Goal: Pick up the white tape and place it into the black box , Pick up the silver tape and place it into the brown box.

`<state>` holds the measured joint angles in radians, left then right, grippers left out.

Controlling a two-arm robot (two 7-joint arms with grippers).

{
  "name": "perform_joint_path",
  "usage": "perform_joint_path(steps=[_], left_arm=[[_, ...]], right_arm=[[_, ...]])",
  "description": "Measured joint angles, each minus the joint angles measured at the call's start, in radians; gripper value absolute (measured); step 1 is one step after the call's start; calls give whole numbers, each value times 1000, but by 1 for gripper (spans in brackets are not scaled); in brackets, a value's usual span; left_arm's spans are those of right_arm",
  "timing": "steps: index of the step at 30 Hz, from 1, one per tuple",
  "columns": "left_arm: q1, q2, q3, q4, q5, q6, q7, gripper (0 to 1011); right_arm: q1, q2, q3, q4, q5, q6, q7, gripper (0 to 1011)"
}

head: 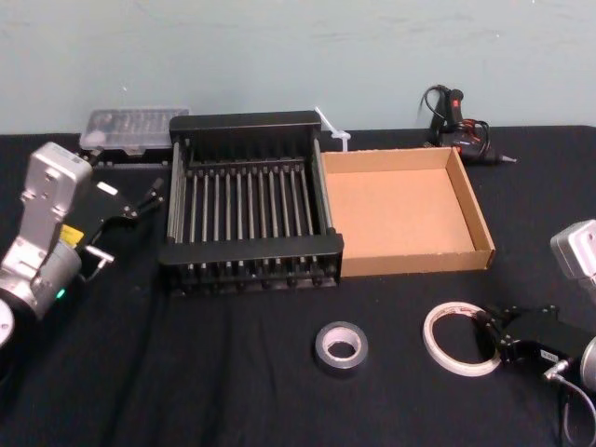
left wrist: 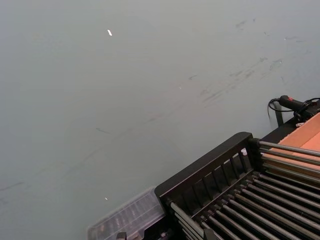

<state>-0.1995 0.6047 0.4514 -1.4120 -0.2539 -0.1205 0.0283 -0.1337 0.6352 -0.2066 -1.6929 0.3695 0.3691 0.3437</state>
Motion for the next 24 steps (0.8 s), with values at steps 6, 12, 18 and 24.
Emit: perform_joint_path(steps=[6,12,18,24], left_arm=[[0,0,0,0,0,0,0,1001],[0,0,0,0,0,0,0,1001],[0,0,0,0,0,0,0,1001],[0,0,0,0,0,0,0,1001]], right_arm=[[0,0,0,0,0,0,0,95],[0,0,0,0,0,0,0,95],[0,0,0,0,0,0,0,95],[0,0,0,0,0,0,0,95]])
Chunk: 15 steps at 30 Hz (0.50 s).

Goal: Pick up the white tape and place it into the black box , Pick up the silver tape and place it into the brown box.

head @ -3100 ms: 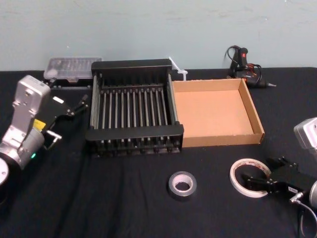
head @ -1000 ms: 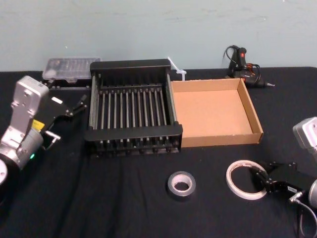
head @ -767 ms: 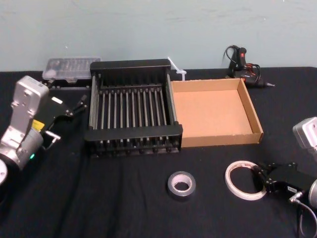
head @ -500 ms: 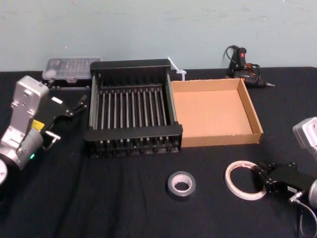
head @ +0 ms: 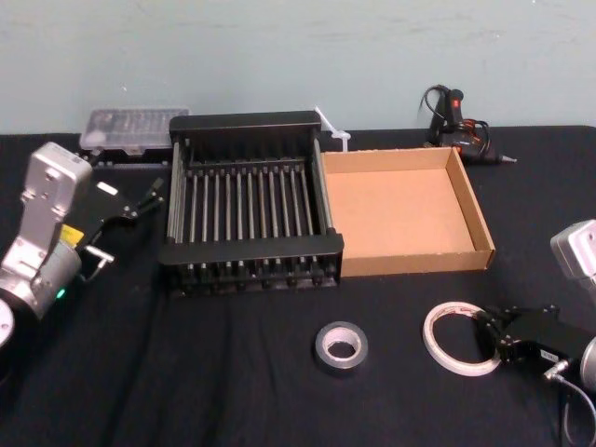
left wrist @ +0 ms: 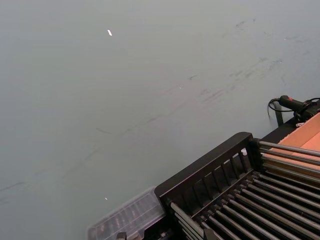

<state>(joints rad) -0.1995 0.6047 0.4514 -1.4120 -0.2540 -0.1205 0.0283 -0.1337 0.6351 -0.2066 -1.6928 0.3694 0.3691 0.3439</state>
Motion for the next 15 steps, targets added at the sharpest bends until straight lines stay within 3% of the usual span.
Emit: perform_joint_path(steps=[15], left_arm=[[0,0,0,0,0,0,0,1001]], right_arm=[[-14,10,33,-46,46,-24,23,95]])
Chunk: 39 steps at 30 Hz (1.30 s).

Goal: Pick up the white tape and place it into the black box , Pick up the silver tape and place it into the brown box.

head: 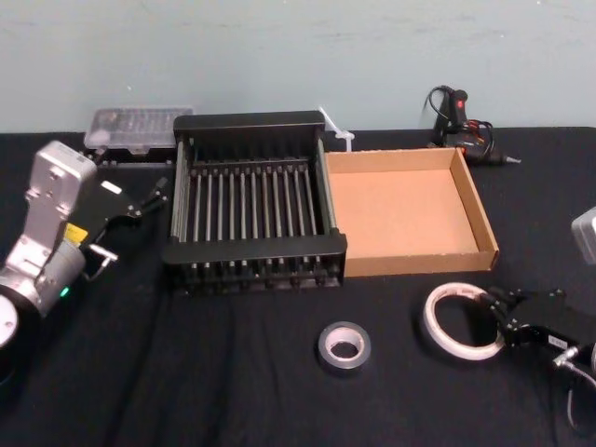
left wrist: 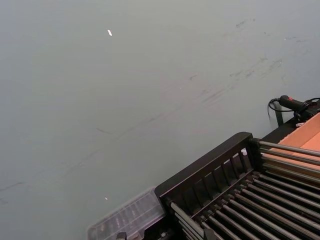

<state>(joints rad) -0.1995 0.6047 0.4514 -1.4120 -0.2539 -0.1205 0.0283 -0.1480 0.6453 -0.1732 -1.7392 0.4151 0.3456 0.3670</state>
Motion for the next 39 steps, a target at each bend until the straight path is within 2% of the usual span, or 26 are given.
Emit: perform_joint_path(steps=[8,16,24,39], left_arm=[[0,0,0,0,0,0,0,1001],[0,0,0,0,0,0,0,1001],[0,0,0,0,0,0,0,1002],[0,0,0,0,0,0,0,1001]], right_arm=[[25,-5,9,-12,7,-13,-21,95],[66,-15,-2,3,-11,-14,-38,95],[130,-37,-26,36,-42,-17,-41,95],[260,-98,-99,98,-96,-17,-15,95]])
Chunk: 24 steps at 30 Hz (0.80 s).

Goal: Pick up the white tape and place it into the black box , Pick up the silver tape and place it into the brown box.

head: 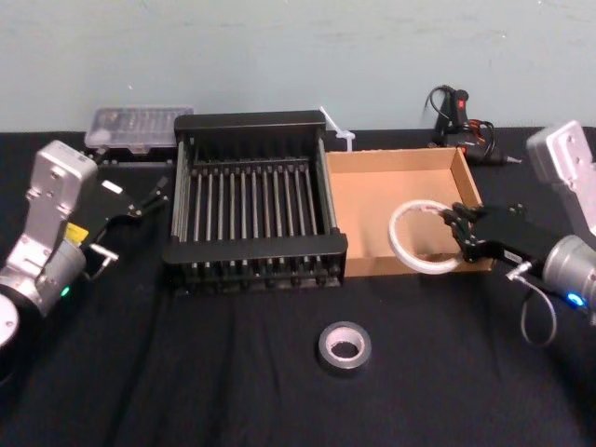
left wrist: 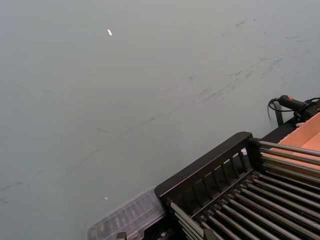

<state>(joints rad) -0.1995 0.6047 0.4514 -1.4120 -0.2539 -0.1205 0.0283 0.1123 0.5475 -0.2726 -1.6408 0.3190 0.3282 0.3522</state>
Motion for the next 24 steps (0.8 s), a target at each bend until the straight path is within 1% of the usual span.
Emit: perform_joint_path(steps=[11,14,24], left_arm=[[0,0,0,0,0,0,0,1001],[0,0,0,0,0,0,0,1001],[0,0,0,0,0,0,0,1001]], right_arm=[[76,-42,-40,33,-18,7,18,95],[102,-56,-57,48,-25,6,26,95],[172,-83,-101,96,-46,1,49,95]])
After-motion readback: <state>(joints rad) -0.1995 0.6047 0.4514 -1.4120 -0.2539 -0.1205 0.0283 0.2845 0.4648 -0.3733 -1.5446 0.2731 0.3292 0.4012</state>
